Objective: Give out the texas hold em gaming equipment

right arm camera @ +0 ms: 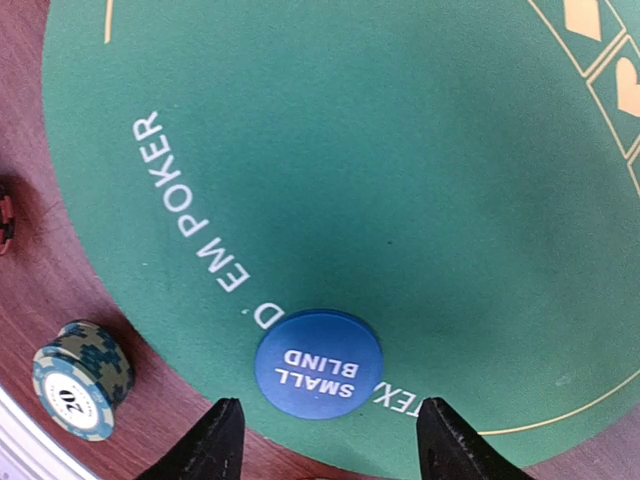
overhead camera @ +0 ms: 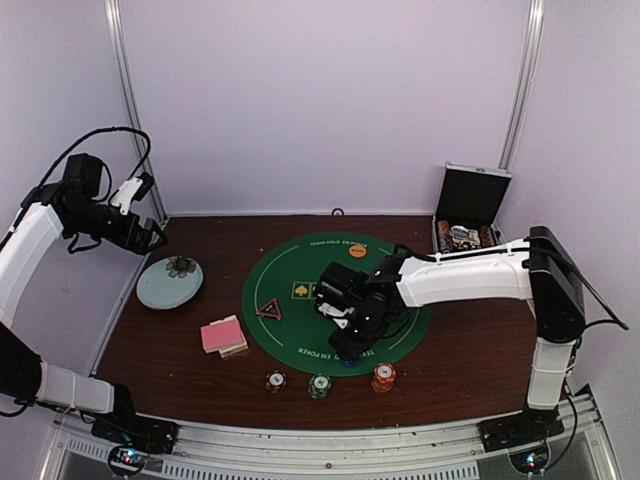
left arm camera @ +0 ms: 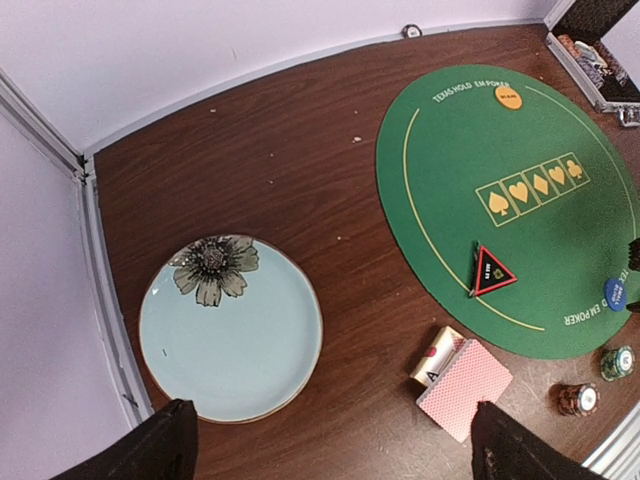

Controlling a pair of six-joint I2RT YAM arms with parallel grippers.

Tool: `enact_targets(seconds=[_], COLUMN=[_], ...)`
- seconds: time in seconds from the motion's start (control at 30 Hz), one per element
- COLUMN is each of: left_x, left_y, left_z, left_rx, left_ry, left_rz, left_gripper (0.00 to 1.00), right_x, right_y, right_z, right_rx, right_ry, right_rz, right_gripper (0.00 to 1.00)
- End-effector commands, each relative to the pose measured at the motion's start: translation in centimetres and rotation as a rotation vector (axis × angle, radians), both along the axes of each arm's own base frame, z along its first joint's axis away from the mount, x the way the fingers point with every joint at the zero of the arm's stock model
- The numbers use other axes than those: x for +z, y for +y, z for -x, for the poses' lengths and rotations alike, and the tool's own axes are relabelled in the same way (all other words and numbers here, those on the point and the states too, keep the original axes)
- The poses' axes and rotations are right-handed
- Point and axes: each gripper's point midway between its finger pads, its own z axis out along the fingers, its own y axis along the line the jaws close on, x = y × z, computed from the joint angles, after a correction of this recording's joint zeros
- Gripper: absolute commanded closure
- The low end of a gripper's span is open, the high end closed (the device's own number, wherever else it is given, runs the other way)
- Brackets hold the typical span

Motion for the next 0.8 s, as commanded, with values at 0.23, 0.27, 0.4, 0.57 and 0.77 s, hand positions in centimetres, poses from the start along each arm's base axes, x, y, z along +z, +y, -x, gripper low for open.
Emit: enact_targets(seconds=[0.23, 0.27, 0.4, 0.57, 0.77], left_x=[2.6, 2.6, 2.7, 2.7, 2.8], left_y=[-0.3, -0.4, -0.3, -0.3, -0.1], left_z=[0.2, 0.2, 0.1, 0.1, 0.1], left_rx=[-0.01, -0.011, -0.005, -0.004, -0.001], left_ry=[-0.069, -0.069, -0.068, -0.068, -0.073], left_rz=[0.025, 0.026, 0.029, 0.029, 0.017], left_gripper=[0.02, 0.02, 0.03, 0.02, 0.02], right_x=[-0.3, -0.4, -0.9, -1.8, -2.7], right_y=[0.7, 0.9, 1.1, 1.4, 0.5], right_z=[-0.4, -0.4, -0.7, -0.8, -1.0], right_rx=[0.001, 0.002, -0.008, -0.021, -0.032], right_ry=[-0.063, -0.065, -0.071, -0.064, -0.07], right_rz=[0.041, 0.038, 0.045, 0.043, 0.074], right_gripper=[0.33, 0.32, 0.32, 0.35, 0.4])
